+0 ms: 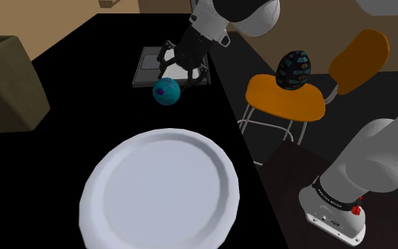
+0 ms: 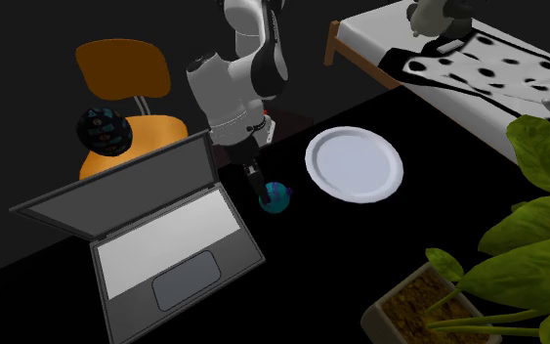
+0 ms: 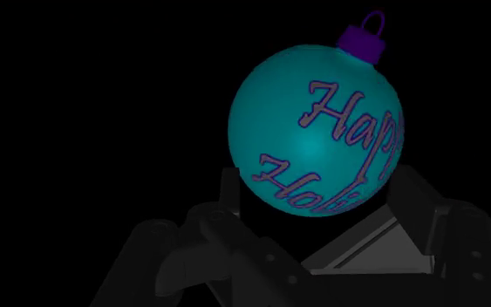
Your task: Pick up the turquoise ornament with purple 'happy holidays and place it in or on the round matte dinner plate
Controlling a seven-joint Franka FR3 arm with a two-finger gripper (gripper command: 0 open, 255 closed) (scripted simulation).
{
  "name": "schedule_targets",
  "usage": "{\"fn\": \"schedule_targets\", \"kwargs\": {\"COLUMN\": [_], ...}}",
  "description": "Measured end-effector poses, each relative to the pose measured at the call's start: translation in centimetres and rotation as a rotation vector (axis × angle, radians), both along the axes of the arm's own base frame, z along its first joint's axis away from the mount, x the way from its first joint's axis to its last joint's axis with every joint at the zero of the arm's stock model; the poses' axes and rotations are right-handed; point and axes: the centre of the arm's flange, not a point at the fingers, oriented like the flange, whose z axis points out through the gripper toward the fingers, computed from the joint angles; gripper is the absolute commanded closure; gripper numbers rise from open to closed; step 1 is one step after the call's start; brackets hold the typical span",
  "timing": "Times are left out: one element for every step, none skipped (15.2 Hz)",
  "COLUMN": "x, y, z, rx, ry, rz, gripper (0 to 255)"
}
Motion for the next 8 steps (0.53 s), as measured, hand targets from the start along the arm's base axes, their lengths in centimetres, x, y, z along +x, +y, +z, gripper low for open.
{"fn": "schedule_targets", "kwargs": {"x": [0.0,-0.1,0.0,-0.1,-0.1,-0.2,-0.1,-0.1], "y": [0.0,0.0,0.0,0.0,0.0,0.0,0.1,0.2], "z": [0.5,1.1,1.5,2.2,2.8,3.3,3.7,4.3], "rx": [0.0,0.0,0.0,0.001,0.001,0.0,0.0,0.0], "ry": [0.0,0.0,0.0,-0.004,-0.003,-0.002,-0.001,-0.001], "rz": [0.0,0.0,0.0,-0.001,-0.001,0.0,0.0,0.0], "gripper": [255,255,255,255,255,255,255,255]}}
